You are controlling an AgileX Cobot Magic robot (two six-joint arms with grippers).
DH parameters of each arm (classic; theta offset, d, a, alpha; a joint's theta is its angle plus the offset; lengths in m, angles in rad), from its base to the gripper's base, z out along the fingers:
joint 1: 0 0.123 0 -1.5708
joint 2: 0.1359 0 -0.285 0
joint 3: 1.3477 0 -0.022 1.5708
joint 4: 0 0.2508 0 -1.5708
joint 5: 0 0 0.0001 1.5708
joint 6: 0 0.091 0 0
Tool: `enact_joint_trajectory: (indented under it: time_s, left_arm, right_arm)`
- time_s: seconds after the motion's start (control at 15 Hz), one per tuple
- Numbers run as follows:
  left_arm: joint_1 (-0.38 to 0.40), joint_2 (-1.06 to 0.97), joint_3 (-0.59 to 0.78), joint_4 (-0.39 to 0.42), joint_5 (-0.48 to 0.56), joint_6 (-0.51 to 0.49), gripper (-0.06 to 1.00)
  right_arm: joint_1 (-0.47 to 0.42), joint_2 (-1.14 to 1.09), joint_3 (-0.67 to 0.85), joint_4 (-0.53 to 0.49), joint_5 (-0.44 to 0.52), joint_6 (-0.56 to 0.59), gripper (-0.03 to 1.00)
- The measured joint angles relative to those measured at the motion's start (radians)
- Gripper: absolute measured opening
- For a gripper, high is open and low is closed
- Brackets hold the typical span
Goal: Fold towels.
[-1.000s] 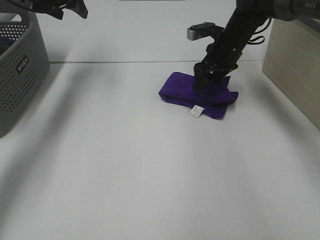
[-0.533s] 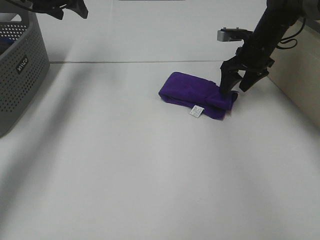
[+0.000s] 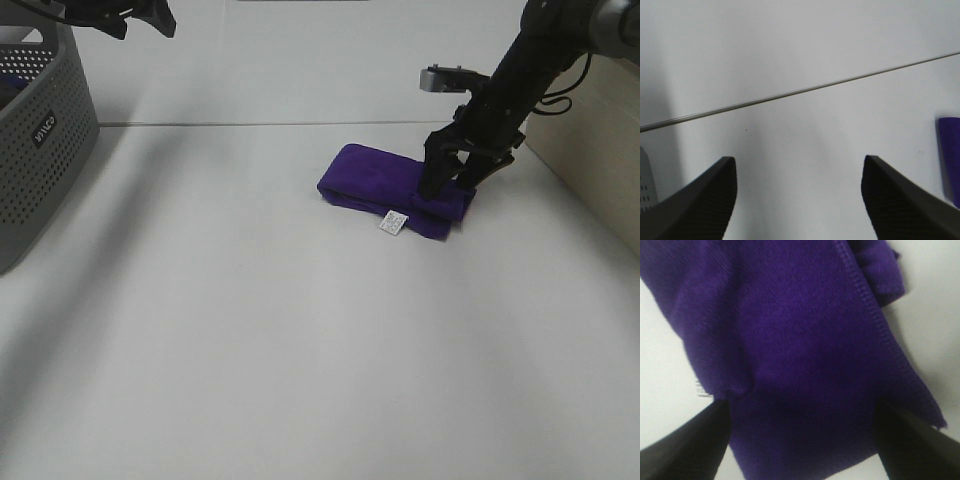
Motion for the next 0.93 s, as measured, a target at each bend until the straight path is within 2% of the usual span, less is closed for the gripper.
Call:
enact_joint_trajectory:
  time_s: [0.53,0.6,0.8,0.93]
  left_arm:
    - [0.0,0.0,0.0,0.0,0.0,0.014,0.65]
    - [0.0,0.0,0.0,-0.004,0.0,0.014,0.65]
    - [0.0,-0.002,0.0,-0.017,0.001,0.014,0.65]
    - [0.0,-0.018,0.0,0.0,0.002,0.018,0.65]
  right_arm:
    - [0.034,-0.011,0.0,-0.168,-0.01,0.079,0.76]
    - [0.03,-0.046,0.0,-0.151,-0.008,0.08,0.76]
    - [0.03,-0.218,0.0,0.03,0.015,0.071,0.76]
    - [0.032,-0.299,0.0,0.048,0.033,0.092,0.77]
